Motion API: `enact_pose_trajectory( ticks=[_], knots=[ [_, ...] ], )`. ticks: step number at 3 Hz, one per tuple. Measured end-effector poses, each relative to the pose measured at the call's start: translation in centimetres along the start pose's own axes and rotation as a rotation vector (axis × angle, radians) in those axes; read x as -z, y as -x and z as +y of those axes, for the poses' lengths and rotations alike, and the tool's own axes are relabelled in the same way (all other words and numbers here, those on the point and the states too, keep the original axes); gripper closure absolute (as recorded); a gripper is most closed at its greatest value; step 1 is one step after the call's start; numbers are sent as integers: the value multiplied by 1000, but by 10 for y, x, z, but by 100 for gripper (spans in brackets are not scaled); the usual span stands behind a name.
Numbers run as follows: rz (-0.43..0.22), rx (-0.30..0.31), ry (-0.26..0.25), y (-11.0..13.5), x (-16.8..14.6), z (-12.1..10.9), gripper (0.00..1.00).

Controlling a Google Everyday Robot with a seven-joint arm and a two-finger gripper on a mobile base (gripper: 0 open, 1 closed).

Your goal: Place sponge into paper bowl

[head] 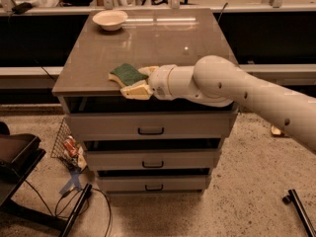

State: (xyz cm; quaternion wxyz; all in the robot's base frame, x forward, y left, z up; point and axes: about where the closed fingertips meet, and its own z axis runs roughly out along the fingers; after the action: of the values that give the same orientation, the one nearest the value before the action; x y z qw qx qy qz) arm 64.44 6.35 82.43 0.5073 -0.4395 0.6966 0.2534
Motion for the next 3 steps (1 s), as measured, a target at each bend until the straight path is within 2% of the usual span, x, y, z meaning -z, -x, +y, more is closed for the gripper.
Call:
enact_pose_trajectory(
  ticks=[2, 3],
  knots=[
    [-1, 2, 6, 1, -2, 3, 87],
    [-1, 3, 10, 2, -4, 4, 100]
  ],
)
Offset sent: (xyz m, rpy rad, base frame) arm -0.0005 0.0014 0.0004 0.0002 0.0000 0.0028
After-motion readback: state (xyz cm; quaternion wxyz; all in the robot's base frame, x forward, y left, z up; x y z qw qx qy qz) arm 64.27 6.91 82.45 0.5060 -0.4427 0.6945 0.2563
